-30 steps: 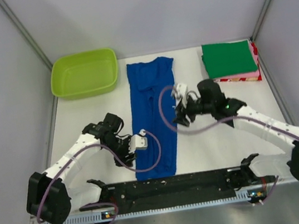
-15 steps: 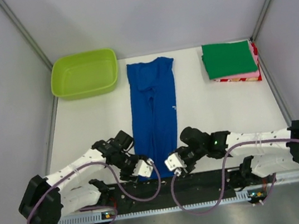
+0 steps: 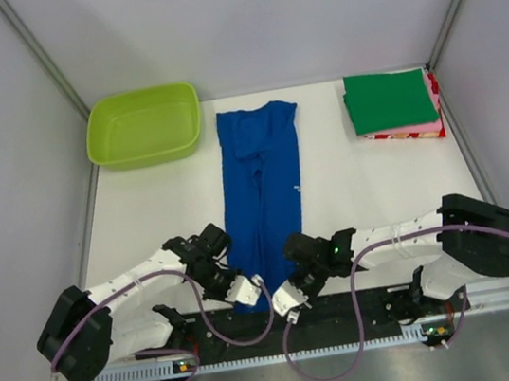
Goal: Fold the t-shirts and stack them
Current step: Grab the bottom of the folded rectangular tshirt with both arms, then fold the folded rectangular tshirt in 1/3 of the way, then grab one side of the 2/3 rectangular tshirt with both arms
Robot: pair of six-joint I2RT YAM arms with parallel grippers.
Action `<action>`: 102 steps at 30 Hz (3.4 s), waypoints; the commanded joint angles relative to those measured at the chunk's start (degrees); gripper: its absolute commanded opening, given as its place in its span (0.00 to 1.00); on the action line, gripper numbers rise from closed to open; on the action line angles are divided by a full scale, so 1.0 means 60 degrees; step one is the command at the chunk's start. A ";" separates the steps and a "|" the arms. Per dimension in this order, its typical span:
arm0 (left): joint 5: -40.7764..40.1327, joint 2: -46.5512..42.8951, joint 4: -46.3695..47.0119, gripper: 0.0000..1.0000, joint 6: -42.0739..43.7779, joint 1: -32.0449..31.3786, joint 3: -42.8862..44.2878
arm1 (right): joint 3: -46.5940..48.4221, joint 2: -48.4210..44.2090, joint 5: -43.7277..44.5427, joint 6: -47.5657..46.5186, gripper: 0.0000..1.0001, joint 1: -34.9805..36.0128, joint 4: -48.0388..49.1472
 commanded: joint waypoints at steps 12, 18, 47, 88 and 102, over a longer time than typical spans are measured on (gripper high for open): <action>0.0103 -0.0524 -0.1757 0.00 -0.1713 -0.0416 0.1520 | -0.0514 -0.3012 0.0527 0.0914 0.00 0.0207 -0.1484; -0.0574 -0.0029 -0.0850 0.00 -0.3385 0.0621 0.3087 | -0.0515 -0.3997 0.0047 0.2177 0.00 -0.1841 0.0126; -0.2111 0.7765 0.0704 0.00 -0.6346 0.4139 1.0721 | 0.3382 0.2258 0.1524 0.1870 0.00 -0.6869 0.3718; -0.1305 0.4851 0.1904 0.54 -0.2098 0.2383 0.5567 | 0.0629 0.0353 0.1305 -0.0929 0.64 -0.5068 0.1694; -0.2917 0.5818 0.2054 0.07 -0.3006 0.1971 0.5506 | 0.0936 0.1380 0.1496 -0.0606 0.00 -0.5009 0.1742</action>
